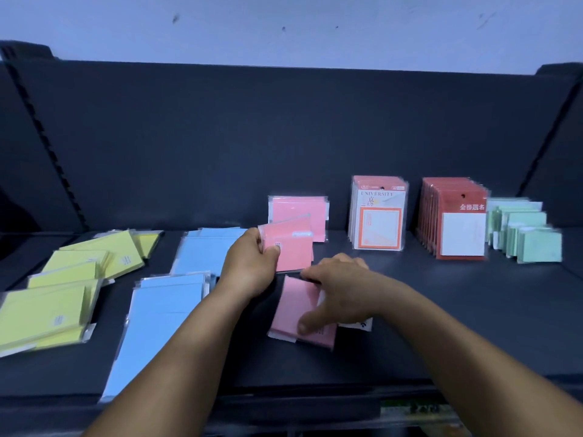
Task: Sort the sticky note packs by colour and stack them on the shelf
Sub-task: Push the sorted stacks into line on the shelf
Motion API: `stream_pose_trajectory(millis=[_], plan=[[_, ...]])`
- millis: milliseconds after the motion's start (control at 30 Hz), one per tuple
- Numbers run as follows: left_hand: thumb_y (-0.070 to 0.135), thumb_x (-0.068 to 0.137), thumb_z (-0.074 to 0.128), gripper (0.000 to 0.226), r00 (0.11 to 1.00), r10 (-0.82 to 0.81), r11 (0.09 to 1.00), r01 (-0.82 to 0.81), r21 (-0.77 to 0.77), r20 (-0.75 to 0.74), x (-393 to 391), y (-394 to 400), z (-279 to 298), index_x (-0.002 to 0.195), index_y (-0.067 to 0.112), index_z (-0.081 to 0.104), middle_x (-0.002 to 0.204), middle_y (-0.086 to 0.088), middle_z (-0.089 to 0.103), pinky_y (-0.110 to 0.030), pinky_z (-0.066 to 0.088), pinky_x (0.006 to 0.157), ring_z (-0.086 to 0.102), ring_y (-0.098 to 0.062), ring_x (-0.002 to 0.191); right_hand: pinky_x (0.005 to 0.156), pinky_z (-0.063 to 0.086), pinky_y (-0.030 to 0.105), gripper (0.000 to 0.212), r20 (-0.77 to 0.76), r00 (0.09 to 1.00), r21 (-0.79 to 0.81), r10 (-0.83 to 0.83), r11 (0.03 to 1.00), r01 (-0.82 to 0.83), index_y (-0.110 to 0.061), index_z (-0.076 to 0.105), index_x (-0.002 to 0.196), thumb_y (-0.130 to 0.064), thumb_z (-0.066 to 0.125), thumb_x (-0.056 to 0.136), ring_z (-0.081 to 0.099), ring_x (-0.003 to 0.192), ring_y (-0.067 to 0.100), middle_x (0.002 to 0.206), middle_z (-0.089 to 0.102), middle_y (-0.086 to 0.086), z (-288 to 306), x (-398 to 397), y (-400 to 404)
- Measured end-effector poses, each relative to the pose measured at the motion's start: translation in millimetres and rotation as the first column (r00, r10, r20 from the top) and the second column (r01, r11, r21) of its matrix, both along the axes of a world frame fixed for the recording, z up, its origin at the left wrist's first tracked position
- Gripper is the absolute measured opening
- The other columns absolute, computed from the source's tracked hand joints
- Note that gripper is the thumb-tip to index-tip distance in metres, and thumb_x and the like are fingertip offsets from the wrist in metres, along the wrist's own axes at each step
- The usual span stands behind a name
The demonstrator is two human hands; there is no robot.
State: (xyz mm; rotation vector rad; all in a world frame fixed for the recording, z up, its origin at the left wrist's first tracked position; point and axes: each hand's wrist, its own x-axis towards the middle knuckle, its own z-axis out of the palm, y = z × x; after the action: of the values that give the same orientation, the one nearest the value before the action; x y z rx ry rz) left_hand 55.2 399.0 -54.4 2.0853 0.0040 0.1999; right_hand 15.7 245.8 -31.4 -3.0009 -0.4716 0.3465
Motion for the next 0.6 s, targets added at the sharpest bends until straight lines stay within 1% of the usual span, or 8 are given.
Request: stream_pose_trajectory(millis=[67,133,233,300,400,467,533,600], plan=[[0.019,0.094,0.054,0.019,1.000,-0.005,1.000,0.005,-0.005,-0.006,0,0,-1,0.113,0.017,0.057,0.101,0.005,0.062,-0.024,0.040,0.080,0.058,-0.016,0.093,0.084,0.033,0.034,0.052,-0.026,0.999,0.053,-0.021,0.998,0.022,-0.030,0.059,0.106,-0.061,0.073,0.066,0.040,0.107,0.022,0.107,0.054,-0.001,5,1,-2],[0.019,0.094,0.054,0.019,1.000,-0.003,1.000,0.003,-0.007,-0.009,0,1,-1,0.113,0.017,0.057,0.100,0.005,0.062,-0.023,0.039,0.079,0.058,-0.015,0.092,0.078,0.044,0.031,0.038,-0.077,0.993,0.183,-0.086,0.978,0.099,-0.030,0.064,0.097,-0.048,0.079,0.067,0.051,0.101,0.019,0.098,0.063,-0.005,7,5,-7],[0.019,0.095,0.054,0.019,1.000,-0.004,1.000,0.004,-0.018,-0.015,0,2,-1,0.113,0.017,0.058,0.099,0.006,0.063,-0.023,0.040,0.079,0.058,-0.015,0.091,0.070,0.050,0.028,0.018,-0.179,0.969,0.427,-0.173,0.873,0.235,-0.021,0.068,0.084,-0.025,0.081,0.071,0.064,0.075,0.012,0.082,0.071,-0.006,5,13,-18],[0.018,0.095,0.053,0.020,1.000,-0.008,1.000,0.008,-0.029,-0.017,0,2,-1,0.114,0.018,0.057,0.100,0.006,0.063,-0.024,0.040,0.080,0.058,-0.015,0.092,0.062,0.046,0.029,0.013,-0.241,0.948,0.556,-0.208,0.771,0.311,-0.018,0.068,0.081,-0.020,0.079,0.073,0.060,0.064,0.013,0.073,0.068,-0.003,1,19,-28],[0.019,0.095,0.052,0.020,1.000,-0.012,0.999,0.011,-0.030,-0.018,2,1,-1,0.114,0.018,0.056,0.105,0.005,0.064,-0.027,0.044,0.084,0.060,-0.017,0.097,0.051,0.025,0.033,0.019,-0.352,0.900,0.692,-0.255,0.577,0.434,-0.022,0.065,0.073,-0.033,0.078,0.064,0.042,0.051,0.020,0.060,0.054,0.006,-6,30,-42],[0.020,0.096,0.050,0.019,1.000,-0.003,1.000,0.003,-0.023,-0.019,3,1,-2,0.114,0.018,0.055,0.108,0.003,0.065,-0.032,0.046,0.089,0.061,-0.019,0.100,0.057,0.029,0.038,0.025,-0.389,0.873,0.780,-0.296,0.399,0.482,-0.022,0.063,0.070,-0.039,0.077,0.058,0.047,0.059,0.028,0.064,0.058,0.012,-11,37,-45],[0.022,0.097,0.049,0.017,1.000,0.014,1.000,-0.014,-0.016,-0.017,4,1,-2,0.113,0.019,0.054,0.109,0.002,0.064,-0.035,0.047,0.092,0.060,-0.021,0.102,0.071,0.040,0.046,0.018,-0.361,0.860,0.865,-0.360,0.217,0.453,-0.014,0.064,0.082,-0.026,0.074,0.073,0.058,0.075,0.035,0.083,0.063,0.019,-14,41,-45],[0.022,0.097,0.047,0.017,0.999,0.038,0.999,-0.039,-0.024,-0.013,5,2,-2,0.114,0.019,0.052,0.109,0.002,0.063,-0.033,0.046,0.091,0.060,-0.022,0.102,0.080,0.051,0.054,0.007,-0.297,0.838,0.906,-0.457,0.142,0.398,-0.004,0.059,0.092,-0.011,0.061,0.090,0.066,0.079,0.041,0.091,0.063,0.022,-15,45,-45]])
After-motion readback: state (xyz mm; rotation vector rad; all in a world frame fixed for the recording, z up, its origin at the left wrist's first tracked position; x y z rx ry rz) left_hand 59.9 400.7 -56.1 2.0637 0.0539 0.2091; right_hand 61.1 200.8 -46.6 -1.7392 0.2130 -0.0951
